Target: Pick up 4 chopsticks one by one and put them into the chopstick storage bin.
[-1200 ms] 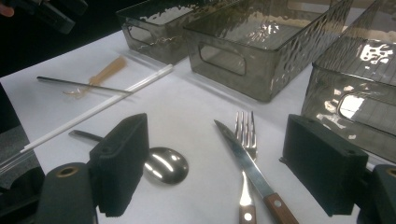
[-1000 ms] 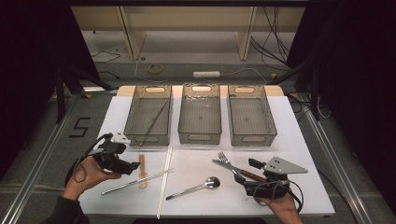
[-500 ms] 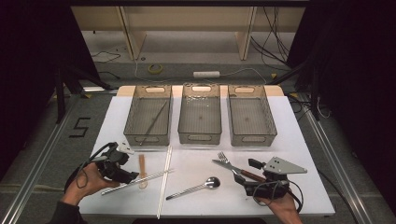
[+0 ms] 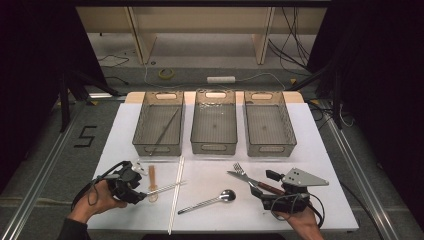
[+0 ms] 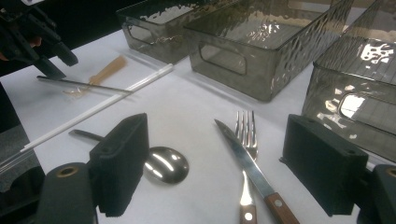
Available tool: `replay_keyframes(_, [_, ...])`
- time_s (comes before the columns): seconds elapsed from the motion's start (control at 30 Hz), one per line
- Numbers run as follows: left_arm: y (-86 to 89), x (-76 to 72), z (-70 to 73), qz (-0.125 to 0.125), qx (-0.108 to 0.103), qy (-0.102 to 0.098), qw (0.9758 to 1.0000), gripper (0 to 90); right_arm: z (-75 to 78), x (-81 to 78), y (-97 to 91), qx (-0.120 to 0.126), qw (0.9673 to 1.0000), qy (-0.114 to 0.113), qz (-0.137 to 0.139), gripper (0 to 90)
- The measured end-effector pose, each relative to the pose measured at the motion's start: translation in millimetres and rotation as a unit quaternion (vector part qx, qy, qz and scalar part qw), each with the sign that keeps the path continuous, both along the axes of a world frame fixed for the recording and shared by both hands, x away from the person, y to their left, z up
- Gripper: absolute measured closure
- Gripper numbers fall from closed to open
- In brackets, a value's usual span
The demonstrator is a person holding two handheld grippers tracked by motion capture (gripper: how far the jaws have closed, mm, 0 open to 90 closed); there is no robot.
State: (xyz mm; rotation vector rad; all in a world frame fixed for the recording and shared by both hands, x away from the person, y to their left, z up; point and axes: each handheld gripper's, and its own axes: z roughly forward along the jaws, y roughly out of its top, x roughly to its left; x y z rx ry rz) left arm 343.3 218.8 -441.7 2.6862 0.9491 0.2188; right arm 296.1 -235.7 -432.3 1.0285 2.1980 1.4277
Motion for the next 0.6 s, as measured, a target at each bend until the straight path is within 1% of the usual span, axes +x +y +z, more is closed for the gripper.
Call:
replay_keyframes(0.1, [-0.2,-0.1,-2.4,-0.004,0.003,0.003,1.0000,52.2,0.0,0.0,-0.1,0.000,1.0000,0.000,0.000,23.7])
replay_keyframes(0.17, [-0.8,-0.8,-5.1,0.000,0.003,0.003,1.0000,52.7,0.0,0.0,-0.1,0.000,1.0000,0.000,0.000,23.7])
replay_keyframes(0.3, [-1.1,0.0,-8.6,-0.007,0.011,0.008,0.9999,54.7,-0.2,0.0,0.2,0.000,1.0000,0.001,0.000,23.7])
replay_keyframes(0.43, [-1.1,0.3,-12.0,-0.009,0.017,0.013,0.9997,56.3,-0.1,0.0,0.2,0.000,1.0000,0.000,0.000,23.7])
replay_keyframes(0.6, [-0.6,0.7,-14.3,-0.013,0.019,0.015,0.9996,58.7,-0.1,0.0,0.1,0.000,1.0000,0.001,0.001,23.8])
